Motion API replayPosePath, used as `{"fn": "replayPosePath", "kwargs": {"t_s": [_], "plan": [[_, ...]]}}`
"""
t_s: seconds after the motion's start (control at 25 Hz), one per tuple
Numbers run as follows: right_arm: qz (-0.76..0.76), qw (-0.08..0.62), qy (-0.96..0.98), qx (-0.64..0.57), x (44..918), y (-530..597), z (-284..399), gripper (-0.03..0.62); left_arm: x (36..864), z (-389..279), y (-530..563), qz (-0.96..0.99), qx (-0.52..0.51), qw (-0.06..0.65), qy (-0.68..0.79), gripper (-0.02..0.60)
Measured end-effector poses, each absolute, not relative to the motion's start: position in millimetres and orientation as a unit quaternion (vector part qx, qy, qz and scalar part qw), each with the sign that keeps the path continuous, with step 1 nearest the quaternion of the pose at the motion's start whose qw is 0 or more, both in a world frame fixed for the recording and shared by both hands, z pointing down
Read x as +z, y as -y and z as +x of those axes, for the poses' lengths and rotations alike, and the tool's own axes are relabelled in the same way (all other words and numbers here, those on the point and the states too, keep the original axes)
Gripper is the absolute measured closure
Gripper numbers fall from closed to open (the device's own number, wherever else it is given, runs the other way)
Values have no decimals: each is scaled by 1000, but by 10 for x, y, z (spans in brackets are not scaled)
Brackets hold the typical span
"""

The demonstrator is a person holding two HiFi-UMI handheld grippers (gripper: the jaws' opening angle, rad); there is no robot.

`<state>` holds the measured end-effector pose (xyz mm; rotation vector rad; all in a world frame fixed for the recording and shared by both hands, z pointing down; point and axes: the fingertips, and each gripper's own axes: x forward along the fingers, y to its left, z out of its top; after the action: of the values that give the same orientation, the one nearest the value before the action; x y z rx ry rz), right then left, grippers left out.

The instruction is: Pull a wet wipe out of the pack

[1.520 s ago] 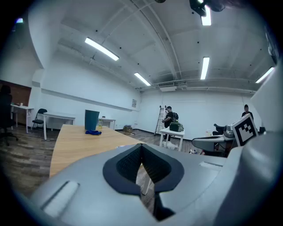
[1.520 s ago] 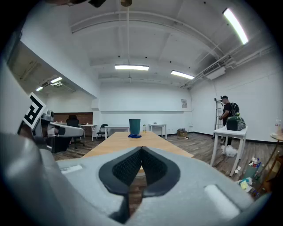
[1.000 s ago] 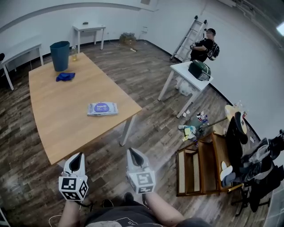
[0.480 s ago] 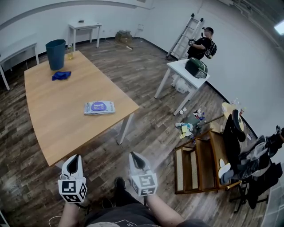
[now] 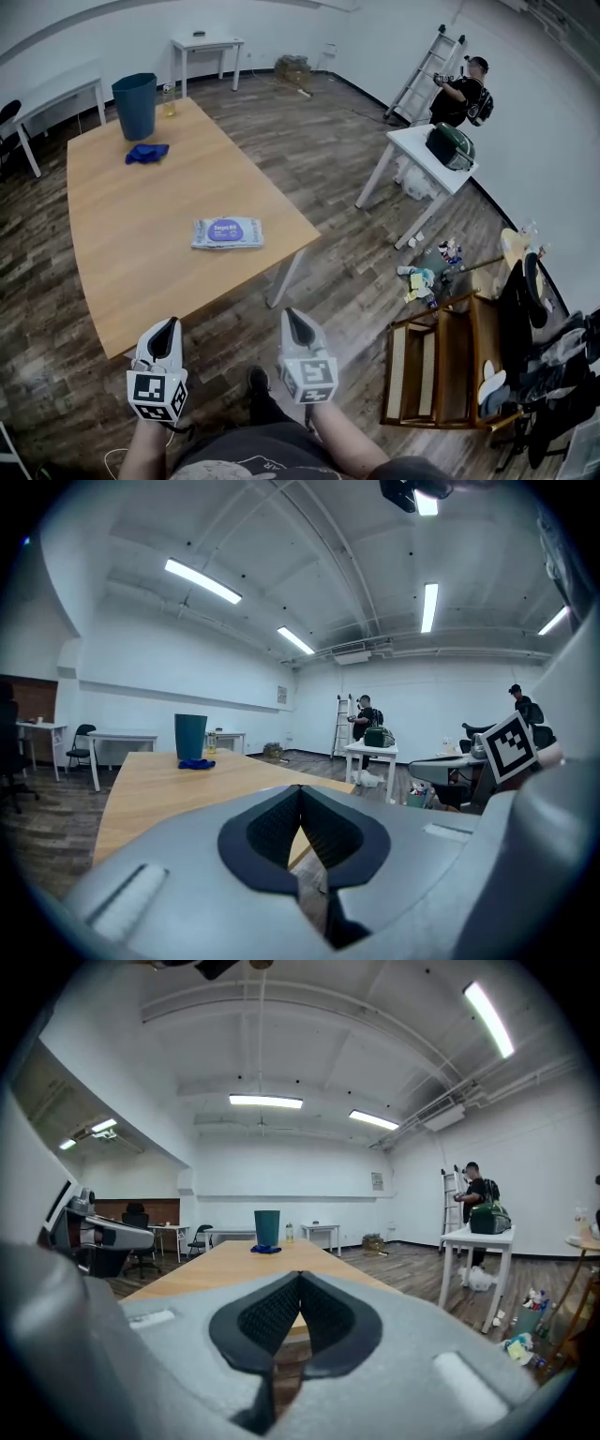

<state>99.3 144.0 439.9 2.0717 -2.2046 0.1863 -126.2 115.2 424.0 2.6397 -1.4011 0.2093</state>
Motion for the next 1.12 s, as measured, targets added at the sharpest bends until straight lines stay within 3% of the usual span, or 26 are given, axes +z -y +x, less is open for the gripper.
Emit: {"fn": "replayPosePath", "kwargs": {"t_s": [0.6, 1.12], "plan": [[585, 69, 803, 88, 4537, -100, 1226, 602, 4356, -809, -22, 846, 101, 69, 519, 563], [526, 111, 838, 100, 4770, 376, 1148, 602, 4501, -761, 330, 831, 129, 80, 536, 563]]}}
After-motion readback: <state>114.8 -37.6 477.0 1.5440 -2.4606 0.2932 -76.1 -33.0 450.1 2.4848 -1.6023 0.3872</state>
